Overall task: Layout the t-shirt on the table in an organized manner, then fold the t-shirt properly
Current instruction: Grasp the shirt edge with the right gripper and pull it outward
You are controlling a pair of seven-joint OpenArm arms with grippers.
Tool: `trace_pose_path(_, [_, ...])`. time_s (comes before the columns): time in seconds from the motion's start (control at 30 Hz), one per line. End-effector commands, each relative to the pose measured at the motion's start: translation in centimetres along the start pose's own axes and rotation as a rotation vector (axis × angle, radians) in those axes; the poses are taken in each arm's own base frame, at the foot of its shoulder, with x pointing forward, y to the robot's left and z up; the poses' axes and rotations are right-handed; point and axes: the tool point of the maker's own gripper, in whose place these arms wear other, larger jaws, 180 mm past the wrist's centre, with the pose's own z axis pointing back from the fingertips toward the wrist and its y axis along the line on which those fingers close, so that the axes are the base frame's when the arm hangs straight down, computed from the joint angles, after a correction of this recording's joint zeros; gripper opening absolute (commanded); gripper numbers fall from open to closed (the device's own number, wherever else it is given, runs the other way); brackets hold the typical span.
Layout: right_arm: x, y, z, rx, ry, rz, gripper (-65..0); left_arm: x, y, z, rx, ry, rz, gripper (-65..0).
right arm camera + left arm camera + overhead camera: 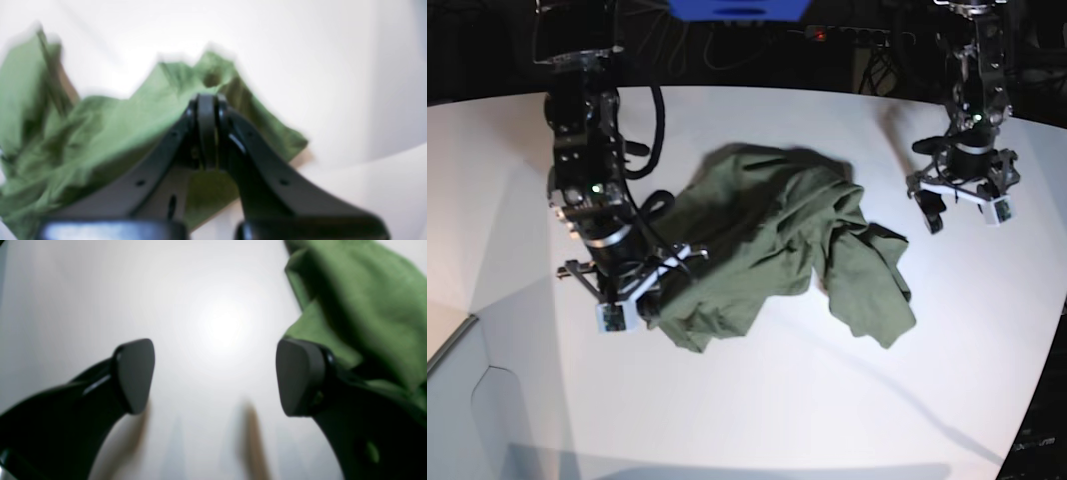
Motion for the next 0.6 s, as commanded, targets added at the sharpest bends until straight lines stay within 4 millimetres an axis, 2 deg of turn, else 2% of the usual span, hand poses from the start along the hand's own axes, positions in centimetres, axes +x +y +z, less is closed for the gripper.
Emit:
trace_pose_path(0.0, [1.9, -0.8, 0.9, -0.018, -0.067, -0.001, -65.0, 2.1, -0.1, 0.0, -0.010, -0.065, -0.010, -10.1])
trace_pose_path(0.1, [3.5, -3.5, 4.0, -0.099, -0.134, -0.013, -65.0, 3.3, -0.6, 0.5, -0.023, -0.098, -0.015, -10.1])
trace_pose_path(0.23, [4.7, -6.5, 7.3, -0.194, -0.187, -0.013, -65.0, 4.0, -1.2, 1.0, -0.038, -0.119, -0.018, -10.1])
trace_pose_path(0.33, [3.3, -9.4, 8.8, -0.278, -0.159, -0.024, -65.0, 4.1, -1.4, 1.0, -0.042, -0.121, -0.013, -10.1])
trace_pose_path(0.47, [0.3, -13.2, 10.1, -0.386, -0.085, -0.051, -65.0, 3.9, -1.7, 0.9, -0.046, -0.119, -0.008, -10.1])
trace_pose_path(0.57, [-1.6, -15.4, 10.7, -0.446, -0.041, -0.074, -65.0, 3.1, -4.3, 0.9, -0.107, -0.098, -0.020, -10.1])
